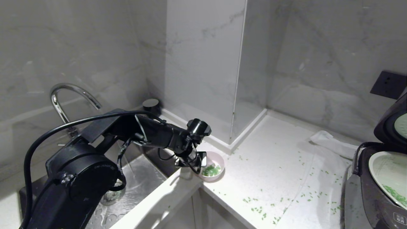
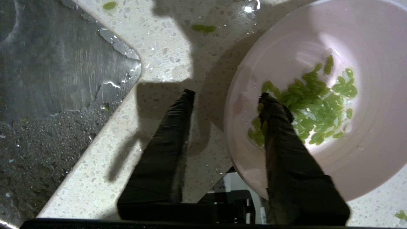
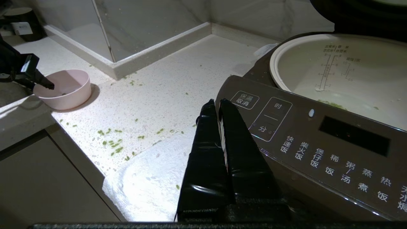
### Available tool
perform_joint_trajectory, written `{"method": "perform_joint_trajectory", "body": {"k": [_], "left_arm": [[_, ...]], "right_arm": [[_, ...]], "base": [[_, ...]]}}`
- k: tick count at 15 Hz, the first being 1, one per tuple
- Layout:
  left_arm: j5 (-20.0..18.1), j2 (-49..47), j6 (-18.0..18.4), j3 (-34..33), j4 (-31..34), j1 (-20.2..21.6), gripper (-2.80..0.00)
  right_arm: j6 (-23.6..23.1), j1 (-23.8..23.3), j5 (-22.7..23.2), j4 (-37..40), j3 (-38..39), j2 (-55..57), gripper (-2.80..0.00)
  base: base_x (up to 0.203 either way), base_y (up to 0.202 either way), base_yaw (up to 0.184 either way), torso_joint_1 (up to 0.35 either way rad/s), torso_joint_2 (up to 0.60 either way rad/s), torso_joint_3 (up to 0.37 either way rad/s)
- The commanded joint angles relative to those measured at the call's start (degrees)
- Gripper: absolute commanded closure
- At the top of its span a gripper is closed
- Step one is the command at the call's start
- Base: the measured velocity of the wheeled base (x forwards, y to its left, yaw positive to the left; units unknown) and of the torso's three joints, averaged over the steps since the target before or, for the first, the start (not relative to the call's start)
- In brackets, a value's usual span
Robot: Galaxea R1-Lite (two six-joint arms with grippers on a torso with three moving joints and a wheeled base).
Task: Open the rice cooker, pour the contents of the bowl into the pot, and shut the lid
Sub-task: Pick up the bowl on the table
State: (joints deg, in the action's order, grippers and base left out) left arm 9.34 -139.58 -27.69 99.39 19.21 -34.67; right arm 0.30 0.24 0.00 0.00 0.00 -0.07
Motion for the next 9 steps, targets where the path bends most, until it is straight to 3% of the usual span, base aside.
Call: {"method": "perform_joint_trajectory", "body": {"k": [1, 8, 9], "left_arm": [[0.11, -0.34, -0.09, 0.04, 0.12, -0.31, -2.80], [0.25, -2.98, 0.53, -0.16, 0.12, -1.45, -2.80], [0.33, -3.17, 0.53, -0.12, 0.12, -1.54, 0.00]], "right_arm": [[-0.04, 0.02, 0.00, 0.00, 0.09, 0.07, 0.00], [-0.03, 0.02, 0.00, 0.00, 0.09, 0.07, 0.00], [-0.04, 0.02, -0.05, 0.00, 0.09, 0.07, 0.00]], "base": [[0.000, 0.000, 0.000, 0.000, 0.00, 0.000], [0.000, 0.000, 0.000, 0.000, 0.00, 0.000], [0.000, 0.000, 0.000, 0.000, 0.00, 0.000]]}}
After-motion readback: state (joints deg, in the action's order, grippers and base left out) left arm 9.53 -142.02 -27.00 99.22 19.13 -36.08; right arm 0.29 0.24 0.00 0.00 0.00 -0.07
